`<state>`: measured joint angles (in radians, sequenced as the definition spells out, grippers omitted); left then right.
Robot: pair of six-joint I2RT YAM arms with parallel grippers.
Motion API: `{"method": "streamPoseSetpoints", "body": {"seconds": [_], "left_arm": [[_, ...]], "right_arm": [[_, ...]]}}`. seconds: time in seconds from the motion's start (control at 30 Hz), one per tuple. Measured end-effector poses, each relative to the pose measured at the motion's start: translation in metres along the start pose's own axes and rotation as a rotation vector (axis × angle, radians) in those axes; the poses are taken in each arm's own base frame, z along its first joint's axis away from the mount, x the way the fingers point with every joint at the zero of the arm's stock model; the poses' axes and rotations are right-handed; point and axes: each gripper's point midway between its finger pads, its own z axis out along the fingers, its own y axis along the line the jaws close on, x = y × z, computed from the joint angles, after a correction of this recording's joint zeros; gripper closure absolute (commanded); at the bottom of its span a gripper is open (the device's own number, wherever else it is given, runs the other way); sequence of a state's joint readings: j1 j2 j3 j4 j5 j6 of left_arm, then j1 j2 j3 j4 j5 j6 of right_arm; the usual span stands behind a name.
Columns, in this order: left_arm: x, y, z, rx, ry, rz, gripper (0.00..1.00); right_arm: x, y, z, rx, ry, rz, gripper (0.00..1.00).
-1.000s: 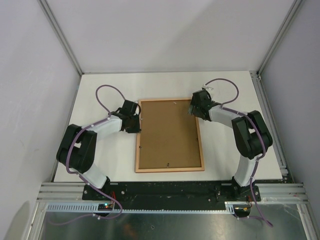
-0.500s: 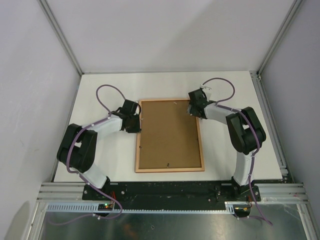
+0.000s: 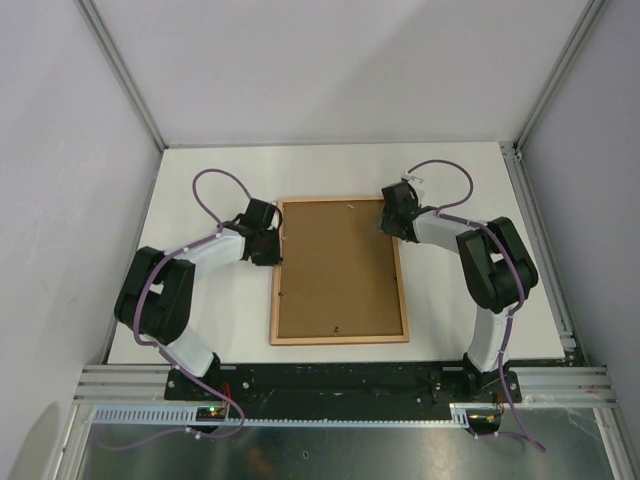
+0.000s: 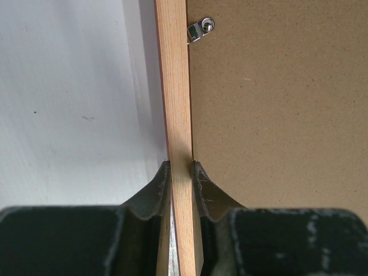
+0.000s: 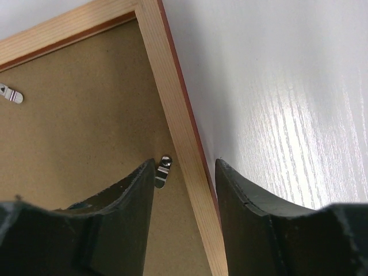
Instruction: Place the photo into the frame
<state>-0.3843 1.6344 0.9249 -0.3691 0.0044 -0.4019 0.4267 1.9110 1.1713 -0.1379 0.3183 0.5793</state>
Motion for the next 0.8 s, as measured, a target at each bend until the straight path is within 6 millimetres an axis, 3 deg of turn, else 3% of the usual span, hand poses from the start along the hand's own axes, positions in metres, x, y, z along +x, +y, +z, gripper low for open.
{"method": "streamPoseSetpoints", "body": {"seconds": [0.13,0.43,0.8], "left_arm": [[-0.0001,-0.0001,0.0,0.0,0.001,0.0,1.0],[-0.0002,0.0,0.0,-0.003,0.007,0.0,1.0],[-0.0013,-0.0001,0.0002,-0.017,0.036,-0.001,1.0]], "right_arm": [[0.0029,-0.0014,-0.002,-0.022,0.006,0.004,0.61],[0.0017,-0.0086,-0.0024,-0.068,0.025,-0.012,0.96],[0.001,-0.0078,-0.0026,-0.097,0.035,-0.03,1.0]]}}
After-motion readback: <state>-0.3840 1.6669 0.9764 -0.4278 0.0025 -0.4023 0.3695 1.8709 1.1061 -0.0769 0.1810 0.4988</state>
